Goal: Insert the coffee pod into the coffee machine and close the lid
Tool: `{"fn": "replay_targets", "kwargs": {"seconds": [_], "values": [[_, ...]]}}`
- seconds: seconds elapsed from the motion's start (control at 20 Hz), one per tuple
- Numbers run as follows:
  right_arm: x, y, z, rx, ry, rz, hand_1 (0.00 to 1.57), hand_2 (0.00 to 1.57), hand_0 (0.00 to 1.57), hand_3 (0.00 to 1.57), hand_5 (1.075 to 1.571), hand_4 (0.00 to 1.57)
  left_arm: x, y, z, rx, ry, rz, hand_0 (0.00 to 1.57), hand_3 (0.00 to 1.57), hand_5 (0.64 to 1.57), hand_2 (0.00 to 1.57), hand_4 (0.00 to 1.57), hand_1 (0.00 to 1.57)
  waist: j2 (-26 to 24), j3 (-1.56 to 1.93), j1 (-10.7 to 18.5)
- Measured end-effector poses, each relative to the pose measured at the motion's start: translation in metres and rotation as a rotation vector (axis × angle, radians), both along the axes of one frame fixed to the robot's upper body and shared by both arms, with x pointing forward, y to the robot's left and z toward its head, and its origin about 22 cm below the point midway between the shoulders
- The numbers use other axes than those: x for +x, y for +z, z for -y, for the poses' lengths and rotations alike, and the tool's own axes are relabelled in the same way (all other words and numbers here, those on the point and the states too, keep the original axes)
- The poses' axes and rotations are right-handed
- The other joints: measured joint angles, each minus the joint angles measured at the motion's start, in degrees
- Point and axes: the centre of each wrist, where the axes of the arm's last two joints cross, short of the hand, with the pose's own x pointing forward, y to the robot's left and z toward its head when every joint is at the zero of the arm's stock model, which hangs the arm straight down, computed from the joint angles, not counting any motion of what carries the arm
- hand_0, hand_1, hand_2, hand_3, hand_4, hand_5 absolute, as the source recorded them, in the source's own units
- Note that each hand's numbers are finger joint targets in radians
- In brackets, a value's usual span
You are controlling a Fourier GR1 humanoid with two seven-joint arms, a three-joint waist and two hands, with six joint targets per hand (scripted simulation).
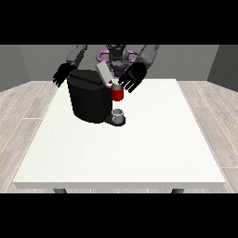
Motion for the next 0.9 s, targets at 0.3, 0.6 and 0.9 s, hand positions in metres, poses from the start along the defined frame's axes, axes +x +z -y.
{"fn": "replay_targets", "kwargs": {"seconds": [0.3, 0.6, 0.9], "values": [[-0.0017, -0.0023, -0.0027, 0.0, -0.003, -0.007, 0.0, 0.0, 0.0, 0.0, 1.571, 0.41, -0.0004, 0.0018, -0.0028, 0.025, -0.002, 0.014, 1.05, 0.96, 1.571, 1.12, 0.36, 1.05, 0.12, -0.01, -0.17], [-0.0014, -0.0065, -0.0009, 0.005, -0.02, -0.015, 0.0, 0.0, 0.0, 0.0, 1.571, 0.46, -0.0008, -0.0075, 0.0043, 0.044, -0.029, 0.01, 0.57, 0.64, 1.571, 0.81, 0.24, 0.57, -0.95, 0.01, 1.15], [-0.0005, -0.0051, 0.0002, -0.005, -0.014, -0.007, 0.0, 0.0, 0.0, 0.0, 1.571, 0.45, -0.0016, -0.0018, -0.0005, 0.124, -0.056, -0.004, 0.0, 0.0, 1.571, 0.0, 0.0, 0.0, -0.77, 0.08, 0.88]]}}
